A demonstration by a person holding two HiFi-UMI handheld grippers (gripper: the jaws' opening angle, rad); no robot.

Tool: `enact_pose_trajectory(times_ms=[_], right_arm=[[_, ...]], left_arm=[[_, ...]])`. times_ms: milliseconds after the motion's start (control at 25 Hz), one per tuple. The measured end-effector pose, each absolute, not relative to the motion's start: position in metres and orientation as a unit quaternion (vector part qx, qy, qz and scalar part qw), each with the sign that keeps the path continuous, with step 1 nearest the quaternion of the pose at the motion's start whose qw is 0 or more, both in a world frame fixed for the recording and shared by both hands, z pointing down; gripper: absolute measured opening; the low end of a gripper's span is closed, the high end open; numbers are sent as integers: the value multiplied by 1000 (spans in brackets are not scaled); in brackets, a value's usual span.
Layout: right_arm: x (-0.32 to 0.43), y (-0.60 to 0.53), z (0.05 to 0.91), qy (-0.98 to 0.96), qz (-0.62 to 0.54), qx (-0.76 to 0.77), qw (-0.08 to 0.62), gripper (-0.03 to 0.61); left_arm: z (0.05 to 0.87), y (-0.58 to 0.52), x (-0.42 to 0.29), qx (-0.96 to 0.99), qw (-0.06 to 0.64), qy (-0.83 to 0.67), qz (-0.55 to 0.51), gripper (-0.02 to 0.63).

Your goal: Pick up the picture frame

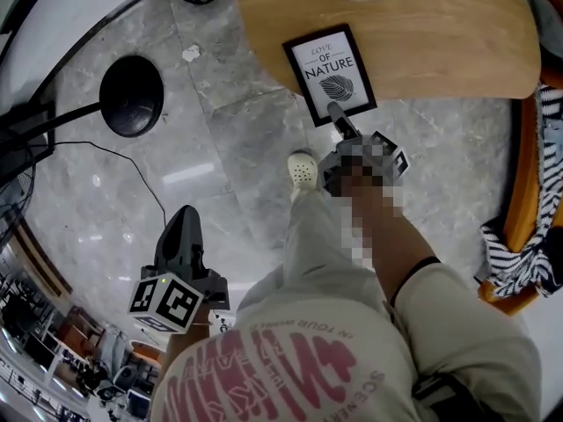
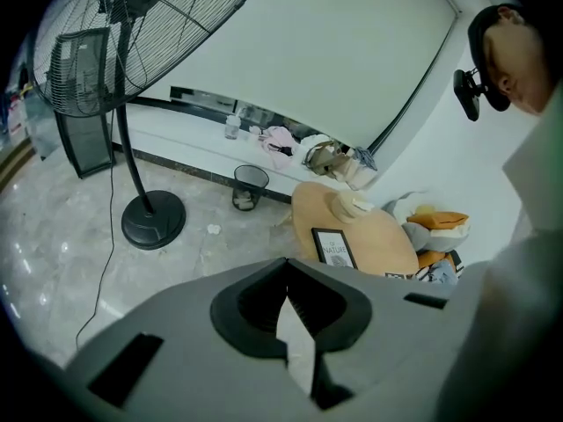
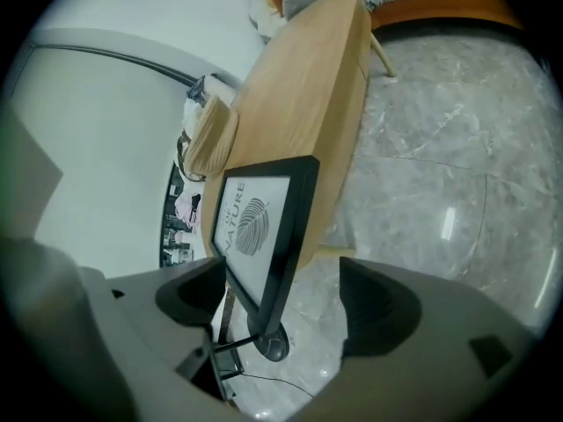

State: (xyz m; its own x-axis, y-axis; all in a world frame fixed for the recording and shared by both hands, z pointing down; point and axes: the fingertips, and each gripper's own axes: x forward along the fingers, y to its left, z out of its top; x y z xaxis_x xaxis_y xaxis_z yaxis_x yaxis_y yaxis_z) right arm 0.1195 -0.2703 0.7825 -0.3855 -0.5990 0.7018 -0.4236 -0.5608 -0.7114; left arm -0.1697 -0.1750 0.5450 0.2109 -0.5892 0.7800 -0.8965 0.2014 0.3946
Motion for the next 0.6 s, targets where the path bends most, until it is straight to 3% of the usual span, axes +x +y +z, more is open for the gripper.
enact_pose_trajectory(times_ms=[240,360,600], right_arm=[[97,-277,796,465,-719,-499,138,401],[92,-282,798,469,-715,-498,146,315],[87,-287,799,478,-714,-489,151,236]], left_arm=[[552,-170,-165,611,490,-598,169,3],[552,-167,-165,614,490,-596,167,3],[548,-160,-174,612,486,-605,156,3]])
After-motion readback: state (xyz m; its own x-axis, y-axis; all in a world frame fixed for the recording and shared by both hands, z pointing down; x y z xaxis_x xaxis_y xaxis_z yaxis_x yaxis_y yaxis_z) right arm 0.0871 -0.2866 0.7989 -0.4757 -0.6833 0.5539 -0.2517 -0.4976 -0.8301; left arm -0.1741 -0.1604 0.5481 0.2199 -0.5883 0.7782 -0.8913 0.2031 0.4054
